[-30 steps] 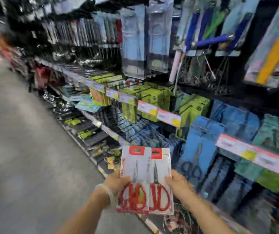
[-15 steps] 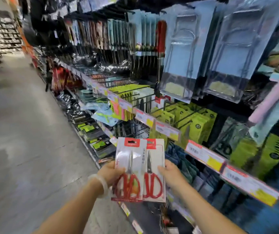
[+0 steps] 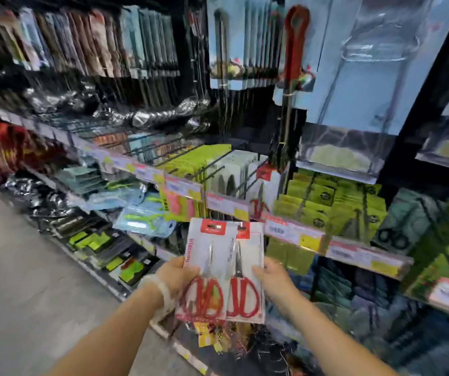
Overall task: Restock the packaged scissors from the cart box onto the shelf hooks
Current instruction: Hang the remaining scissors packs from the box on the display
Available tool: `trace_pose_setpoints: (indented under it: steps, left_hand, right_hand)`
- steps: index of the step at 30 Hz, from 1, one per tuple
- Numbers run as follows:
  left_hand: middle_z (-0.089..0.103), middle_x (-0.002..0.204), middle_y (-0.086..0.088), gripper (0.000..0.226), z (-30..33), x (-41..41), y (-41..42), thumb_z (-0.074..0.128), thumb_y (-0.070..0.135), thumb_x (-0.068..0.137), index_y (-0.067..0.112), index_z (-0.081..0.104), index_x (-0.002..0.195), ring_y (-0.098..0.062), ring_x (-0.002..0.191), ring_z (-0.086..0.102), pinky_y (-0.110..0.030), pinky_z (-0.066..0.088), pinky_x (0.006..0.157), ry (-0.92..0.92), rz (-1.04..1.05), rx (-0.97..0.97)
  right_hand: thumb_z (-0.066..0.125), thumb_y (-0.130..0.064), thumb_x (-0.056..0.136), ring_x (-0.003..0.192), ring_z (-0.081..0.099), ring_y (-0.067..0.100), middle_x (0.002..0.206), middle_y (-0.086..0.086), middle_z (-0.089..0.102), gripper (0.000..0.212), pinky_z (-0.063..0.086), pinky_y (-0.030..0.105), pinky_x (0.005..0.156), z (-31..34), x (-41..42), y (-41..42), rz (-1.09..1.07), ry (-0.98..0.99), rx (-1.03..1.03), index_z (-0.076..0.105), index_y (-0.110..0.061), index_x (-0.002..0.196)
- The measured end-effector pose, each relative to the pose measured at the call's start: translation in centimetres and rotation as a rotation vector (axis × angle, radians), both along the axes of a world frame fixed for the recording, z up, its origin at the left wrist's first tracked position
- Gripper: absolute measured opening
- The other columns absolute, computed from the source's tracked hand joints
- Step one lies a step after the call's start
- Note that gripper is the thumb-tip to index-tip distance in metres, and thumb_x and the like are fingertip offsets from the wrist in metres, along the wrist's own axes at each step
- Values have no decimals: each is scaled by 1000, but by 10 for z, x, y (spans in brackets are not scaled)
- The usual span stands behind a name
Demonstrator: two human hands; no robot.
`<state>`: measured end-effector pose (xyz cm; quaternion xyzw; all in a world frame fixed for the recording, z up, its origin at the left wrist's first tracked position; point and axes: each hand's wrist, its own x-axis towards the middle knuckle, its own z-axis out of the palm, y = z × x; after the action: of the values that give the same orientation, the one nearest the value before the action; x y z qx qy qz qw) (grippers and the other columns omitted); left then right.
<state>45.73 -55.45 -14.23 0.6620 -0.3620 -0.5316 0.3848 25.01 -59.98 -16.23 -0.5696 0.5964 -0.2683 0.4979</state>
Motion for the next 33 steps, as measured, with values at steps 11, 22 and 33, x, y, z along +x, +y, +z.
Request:
trace_pose_setpoints:
  steps: [11,22,33]
  left_hand:
    - [74,100,-13,30,-1,69,-56,65,17,84,15,63,113,-31,94,71,-51,52,91,105,-263,84]
    - [73,106,-11,25,-8,83,-80,54,8,92,17,60,114,-29,100,68,-48,51,92,158,-319,101]
    - [66,118,-17,28,-11,60,-83,51,7,94,8,56,123,-33,110,61,-49,46,100,122,-332,74]
  right_hand:
    - [46,-13,96,78,59,3,97,-4,63,22,48,15,60,14,54,-24,-214,-80,-66,55,-22,113]
    - [43,-16,97,93,53,6,106,-9,56,19,40,21,75,11,55,-27,-302,-80,-166,49,-30,109]
    - [36,-50,96,125,46,28,137,10,48,53,37,37,104,18,57,-50,-460,59,59,40,-12,134]
